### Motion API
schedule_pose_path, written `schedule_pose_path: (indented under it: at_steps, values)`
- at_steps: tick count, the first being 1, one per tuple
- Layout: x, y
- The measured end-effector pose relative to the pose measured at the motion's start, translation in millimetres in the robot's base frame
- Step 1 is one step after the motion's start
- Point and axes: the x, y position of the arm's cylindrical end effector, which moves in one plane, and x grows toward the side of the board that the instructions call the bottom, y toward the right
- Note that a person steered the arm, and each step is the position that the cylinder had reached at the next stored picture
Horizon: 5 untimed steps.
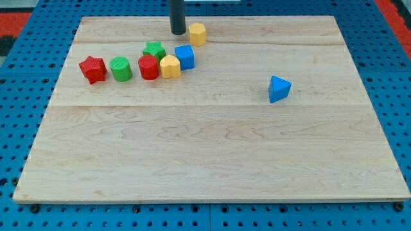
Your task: Slide the hexagon into the group of blocks
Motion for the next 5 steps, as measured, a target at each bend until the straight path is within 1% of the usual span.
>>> schedule_pose_path:
  at_steps: [1, 2, 3, 4, 5]
  values:
    - [-43.7, 81.4]
    - [-18.2, 117.1]
    - [6.0, 45.3]
    - [25.1, 18.2]
    - [29.8, 26.3]
